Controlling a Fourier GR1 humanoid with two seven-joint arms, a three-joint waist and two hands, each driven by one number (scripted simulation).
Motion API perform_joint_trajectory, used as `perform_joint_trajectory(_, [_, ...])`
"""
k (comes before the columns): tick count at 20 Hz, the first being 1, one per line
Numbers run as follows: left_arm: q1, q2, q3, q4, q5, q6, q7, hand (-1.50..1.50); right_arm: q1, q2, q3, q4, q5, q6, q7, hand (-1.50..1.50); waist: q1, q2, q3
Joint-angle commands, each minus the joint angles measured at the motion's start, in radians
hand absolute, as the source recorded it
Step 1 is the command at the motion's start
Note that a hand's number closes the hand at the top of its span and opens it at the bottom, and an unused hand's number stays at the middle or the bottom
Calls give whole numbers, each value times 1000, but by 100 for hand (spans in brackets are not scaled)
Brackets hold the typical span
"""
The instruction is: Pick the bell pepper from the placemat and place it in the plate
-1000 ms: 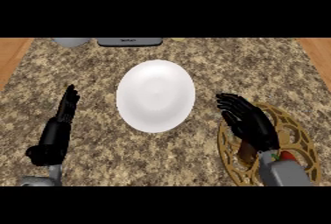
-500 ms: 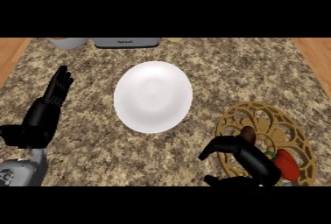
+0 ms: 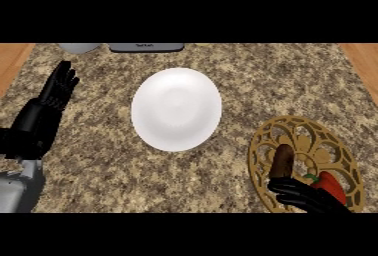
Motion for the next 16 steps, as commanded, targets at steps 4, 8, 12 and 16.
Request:
perform_joint_trajectory(4, [-28,9,27,39,4,-26,-1,0,20,-210,-167,-206,100,-17,207,-150,-8,2,-4])
perform_joint_trajectory(8, [-11,26,39,1,19,-33,31,0,41,-372,-238,-242,215,25,378,-150,-6,-4,-5])
perform_joint_trajectory(12, [-8,24,44,33,7,-45,-8,0,77,-503,-268,-339,274,129,524,-150,-13,-1,-5])
perform_joint_trajectory(16, [-16,-2,6,-46,-1,-26,59,0,73,-576,-250,-397,268,276,701,-150,13,1,-3])
